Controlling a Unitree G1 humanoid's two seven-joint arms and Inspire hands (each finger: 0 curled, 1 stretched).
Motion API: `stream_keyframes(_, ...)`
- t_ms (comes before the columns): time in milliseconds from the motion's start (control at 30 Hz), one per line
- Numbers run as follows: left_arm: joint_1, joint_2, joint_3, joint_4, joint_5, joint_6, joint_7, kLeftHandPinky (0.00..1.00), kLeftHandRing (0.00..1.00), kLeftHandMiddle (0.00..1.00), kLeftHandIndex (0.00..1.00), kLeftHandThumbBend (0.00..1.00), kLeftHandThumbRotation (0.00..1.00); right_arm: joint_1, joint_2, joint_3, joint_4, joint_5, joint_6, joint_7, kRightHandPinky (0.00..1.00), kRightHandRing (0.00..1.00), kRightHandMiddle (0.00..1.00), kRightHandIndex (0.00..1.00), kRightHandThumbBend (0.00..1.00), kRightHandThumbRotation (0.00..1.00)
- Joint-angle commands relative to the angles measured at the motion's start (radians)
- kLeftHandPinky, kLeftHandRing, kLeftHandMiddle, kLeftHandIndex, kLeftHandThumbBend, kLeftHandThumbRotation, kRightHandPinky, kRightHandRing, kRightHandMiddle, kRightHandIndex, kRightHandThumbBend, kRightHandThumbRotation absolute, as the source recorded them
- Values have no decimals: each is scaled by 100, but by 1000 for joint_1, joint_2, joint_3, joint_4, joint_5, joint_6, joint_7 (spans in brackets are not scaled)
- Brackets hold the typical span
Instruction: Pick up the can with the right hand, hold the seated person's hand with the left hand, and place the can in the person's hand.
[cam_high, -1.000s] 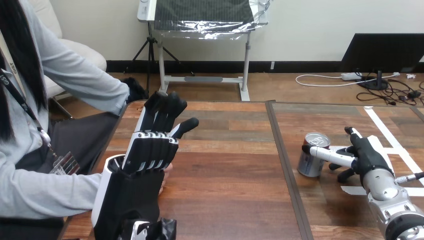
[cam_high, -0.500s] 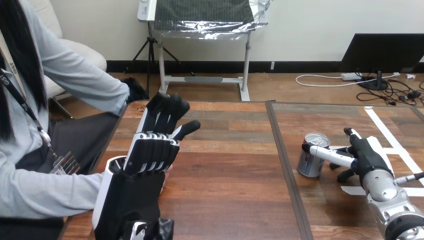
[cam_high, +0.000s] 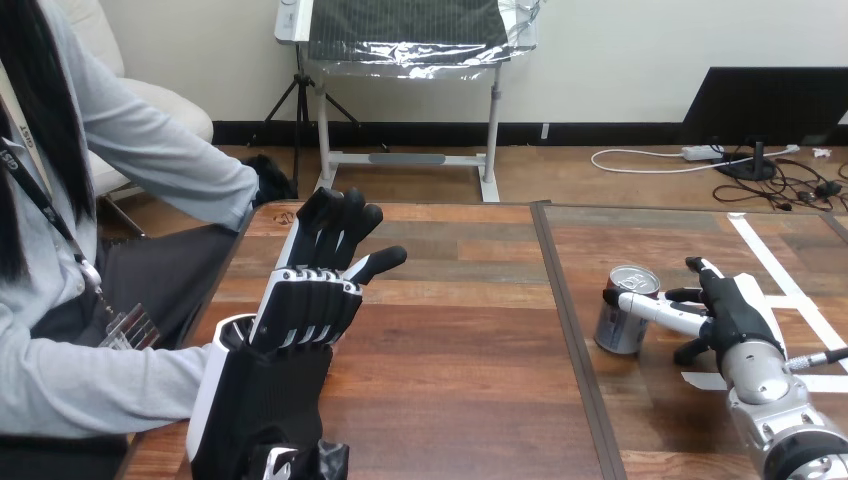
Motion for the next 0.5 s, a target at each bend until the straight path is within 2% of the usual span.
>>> stream_keyframes(0,-38,-27,-9,-26,-8,-17,2,83,95,97,98,87,67,-6,24,-15,-5,13,-36,-27,62,76,81,91,99,28)
stream_keyframes(200,-22,-15,-16,-51,7,16,18,85,97,98,98,88,66,-1,30,-29,-6,27,-59,-48,66,77,81,85,97,20)
stream_keyframes(467,-28,-22,-13,-42,8,-2,21,87,96,97,97,88,65,-1,33,-32,-7,26,-78,-75,64,72,76,78,95,13)
